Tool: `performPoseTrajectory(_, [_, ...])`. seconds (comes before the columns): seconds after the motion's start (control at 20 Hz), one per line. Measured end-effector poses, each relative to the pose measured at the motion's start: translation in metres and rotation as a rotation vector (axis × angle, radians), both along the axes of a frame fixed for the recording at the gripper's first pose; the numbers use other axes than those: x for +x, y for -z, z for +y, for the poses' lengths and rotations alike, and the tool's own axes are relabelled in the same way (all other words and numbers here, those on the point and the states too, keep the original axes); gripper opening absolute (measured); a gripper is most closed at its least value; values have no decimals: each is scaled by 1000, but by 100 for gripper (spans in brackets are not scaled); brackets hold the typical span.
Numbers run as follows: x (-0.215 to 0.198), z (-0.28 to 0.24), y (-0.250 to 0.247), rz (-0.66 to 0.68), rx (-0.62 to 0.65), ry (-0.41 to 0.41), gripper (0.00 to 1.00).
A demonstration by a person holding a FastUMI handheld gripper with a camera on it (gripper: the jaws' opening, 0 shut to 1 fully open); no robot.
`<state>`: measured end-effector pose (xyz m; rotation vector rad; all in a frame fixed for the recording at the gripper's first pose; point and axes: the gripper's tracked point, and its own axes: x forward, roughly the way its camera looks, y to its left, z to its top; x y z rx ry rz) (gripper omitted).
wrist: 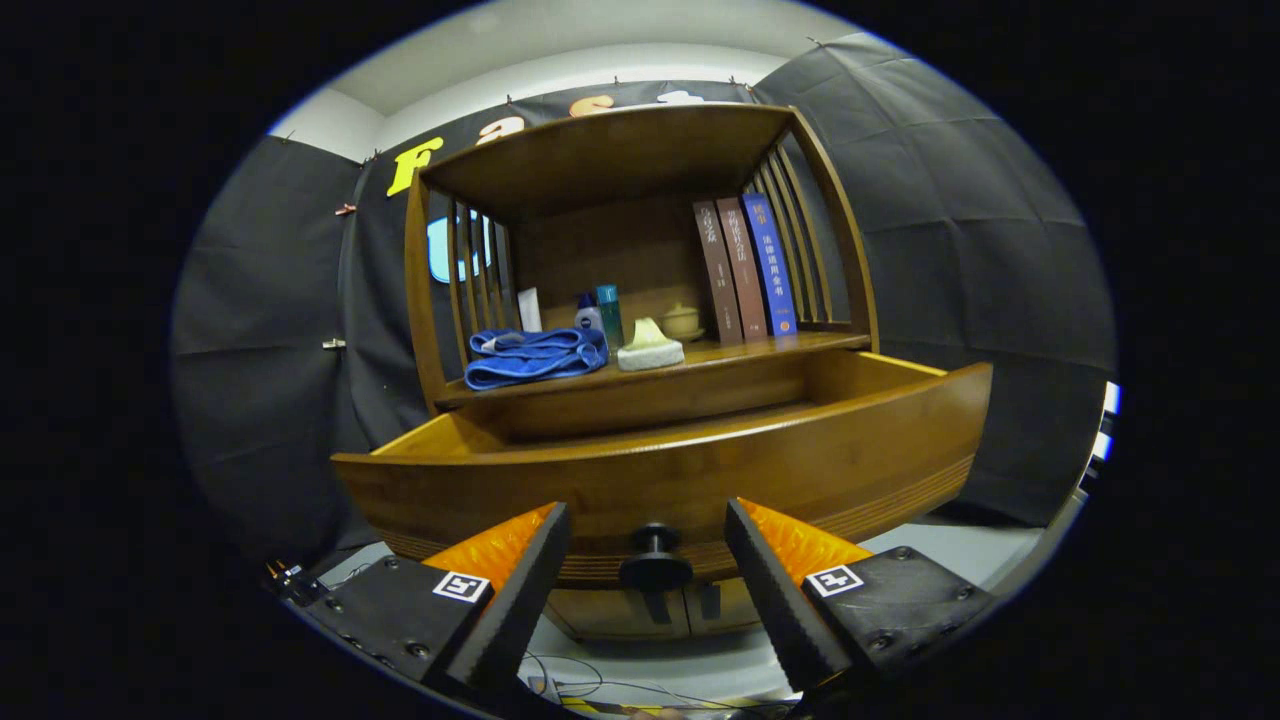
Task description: Pull open the drawer, take out the items inside it, and place them on the countertop above the cabinet.
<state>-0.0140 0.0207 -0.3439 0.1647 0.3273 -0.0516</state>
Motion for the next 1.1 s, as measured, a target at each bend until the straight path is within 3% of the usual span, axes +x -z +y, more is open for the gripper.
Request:
performPoseTrajectory(0.6, [24, 0, 15, -19, -68, 30, 99])
performPoseTrajectory(1.1, [103, -7, 26, -25, -74, 16, 99])
